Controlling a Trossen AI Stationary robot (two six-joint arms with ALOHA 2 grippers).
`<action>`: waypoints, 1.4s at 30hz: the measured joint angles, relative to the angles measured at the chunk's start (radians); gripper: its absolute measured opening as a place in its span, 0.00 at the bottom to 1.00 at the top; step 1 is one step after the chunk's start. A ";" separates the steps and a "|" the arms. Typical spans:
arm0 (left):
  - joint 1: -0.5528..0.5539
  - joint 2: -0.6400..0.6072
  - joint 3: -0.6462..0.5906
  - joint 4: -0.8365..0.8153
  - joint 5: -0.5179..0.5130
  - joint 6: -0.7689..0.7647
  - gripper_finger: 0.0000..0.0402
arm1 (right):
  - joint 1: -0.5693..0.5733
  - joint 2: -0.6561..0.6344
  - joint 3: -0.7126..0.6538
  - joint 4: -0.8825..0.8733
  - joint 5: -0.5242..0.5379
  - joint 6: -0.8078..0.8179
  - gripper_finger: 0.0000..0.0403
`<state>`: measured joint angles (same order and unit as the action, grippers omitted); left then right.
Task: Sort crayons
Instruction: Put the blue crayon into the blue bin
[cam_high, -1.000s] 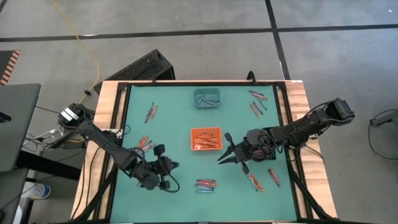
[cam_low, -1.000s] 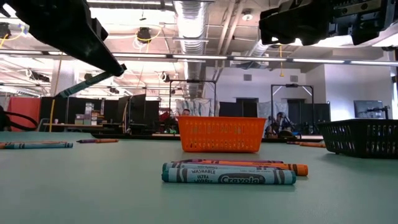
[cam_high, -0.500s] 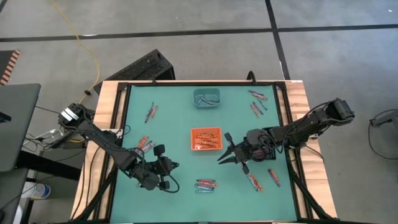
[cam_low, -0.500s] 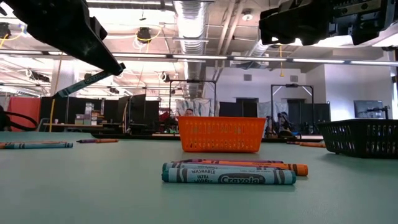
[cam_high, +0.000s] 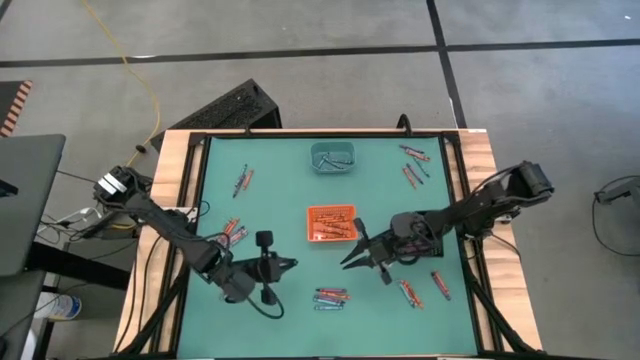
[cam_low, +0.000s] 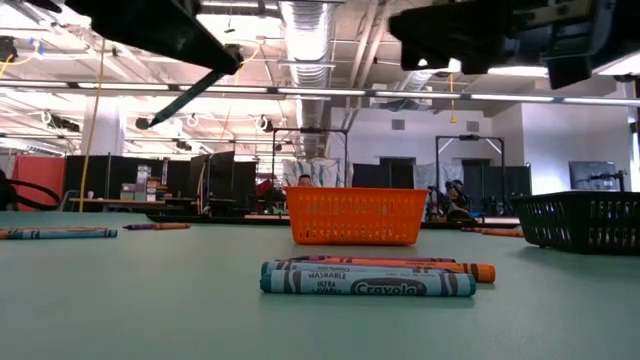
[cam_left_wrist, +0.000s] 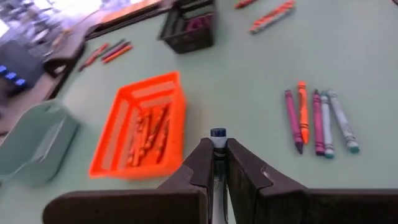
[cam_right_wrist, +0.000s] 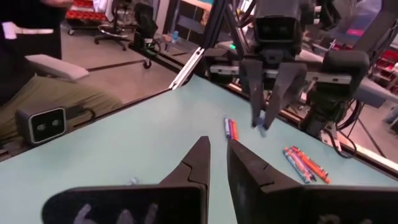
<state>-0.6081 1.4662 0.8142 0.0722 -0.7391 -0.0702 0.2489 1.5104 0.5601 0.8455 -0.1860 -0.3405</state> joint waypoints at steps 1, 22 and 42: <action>0.009 0.000 0.000 0.007 0.028 0.029 0.03 | 0.000 0.018 0.008 0.013 0.000 0.000 0.13; 0.194 -0.202 -0.438 0.807 0.423 0.250 0.03 | 0.048 0.149 0.210 -0.025 0.004 0.003 0.13; 0.336 -0.188 -0.433 0.919 0.521 0.163 0.03 | -0.084 0.278 0.392 -0.110 0.038 0.003 0.20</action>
<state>-0.2724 1.2782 0.3813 0.9915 -0.2184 0.0933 0.1653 1.7889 0.9518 0.7353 -0.1478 -0.3374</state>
